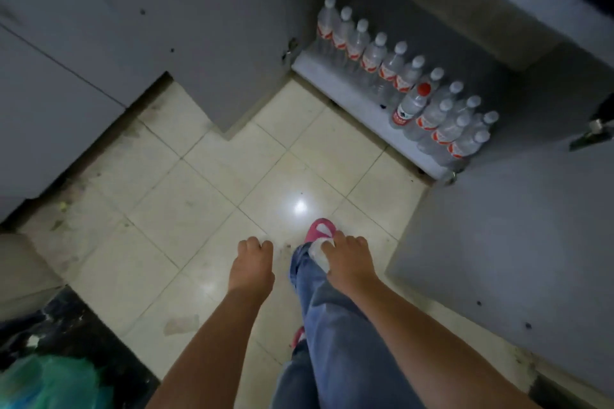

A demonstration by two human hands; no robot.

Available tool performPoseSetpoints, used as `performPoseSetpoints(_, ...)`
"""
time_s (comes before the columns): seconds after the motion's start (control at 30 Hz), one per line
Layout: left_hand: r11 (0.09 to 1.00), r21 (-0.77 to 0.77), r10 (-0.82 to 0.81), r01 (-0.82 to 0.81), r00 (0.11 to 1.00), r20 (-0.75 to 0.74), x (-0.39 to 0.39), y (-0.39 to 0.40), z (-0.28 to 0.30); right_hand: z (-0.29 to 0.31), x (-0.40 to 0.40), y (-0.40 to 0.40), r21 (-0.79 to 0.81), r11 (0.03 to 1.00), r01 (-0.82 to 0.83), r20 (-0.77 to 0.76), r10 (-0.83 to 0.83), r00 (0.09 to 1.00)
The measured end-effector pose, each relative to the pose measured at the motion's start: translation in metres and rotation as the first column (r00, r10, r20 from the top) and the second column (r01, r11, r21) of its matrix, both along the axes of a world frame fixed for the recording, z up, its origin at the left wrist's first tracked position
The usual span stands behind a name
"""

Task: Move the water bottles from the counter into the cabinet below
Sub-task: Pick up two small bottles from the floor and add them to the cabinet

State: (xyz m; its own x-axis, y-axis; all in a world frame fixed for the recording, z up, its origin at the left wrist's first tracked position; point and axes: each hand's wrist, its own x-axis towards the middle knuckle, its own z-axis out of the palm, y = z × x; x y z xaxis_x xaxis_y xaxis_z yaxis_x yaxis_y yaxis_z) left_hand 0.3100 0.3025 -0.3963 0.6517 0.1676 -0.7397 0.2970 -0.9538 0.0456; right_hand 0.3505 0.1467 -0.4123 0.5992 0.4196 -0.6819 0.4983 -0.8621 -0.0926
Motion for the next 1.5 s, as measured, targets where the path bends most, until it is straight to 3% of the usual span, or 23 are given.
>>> performPoseSetpoints(0.2, 0.988, -0.063, -0.139, 0.142, 0.989, 0.049, 0.146, 0.002, -0.01, -0.011, 0.122, 0.0, 0.011, 0.961, 0.277, -0.009, -0.277, 0.961)
performPoseSetpoints(0.5, 0.914, -0.115, -0.364, 0.39, 0.911, 0.195, 0.321, -0.017, -0.064, -0.048, 0.267, -0.02, 0.035, 0.856, 0.515, 0.048, -0.516, 0.855)
performPoseSetpoints(0.77, 0.842, -0.307, -0.292, 0.444, 0.853, 0.433, 0.445, -0.056, -0.151, -0.129, 0.361, -0.061, 0.094, 0.818, 0.567, 0.171, -0.575, 0.8)
performPoseSetpoints(0.93, 0.77, -0.348, -0.292, 0.535, 0.78, 0.553, 0.495, -0.079, -0.206, -0.187, 0.394, -0.081, 0.184, 0.803, 0.567, 0.253, -0.596, 0.762)
performPoseSetpoints(1.07, 0.713, -0.271, -0.388, 0.646, 0.686, 0.615, 0.517, -0.091, -0.239, -0.208, 0.412, -0.092, 0.244, 0.808, 0.536, 0.349, -0.589, 0.729)
performPoseSetpoints(1.5, 0.718, -0.149, -0.47, 0.68, 0.632, 0.617, 0.529, -0.103, -0.237, -0.213, 0.413, -0.095, 0.303, 0.786, 0.539, 0.317, -0.616, 0.721)
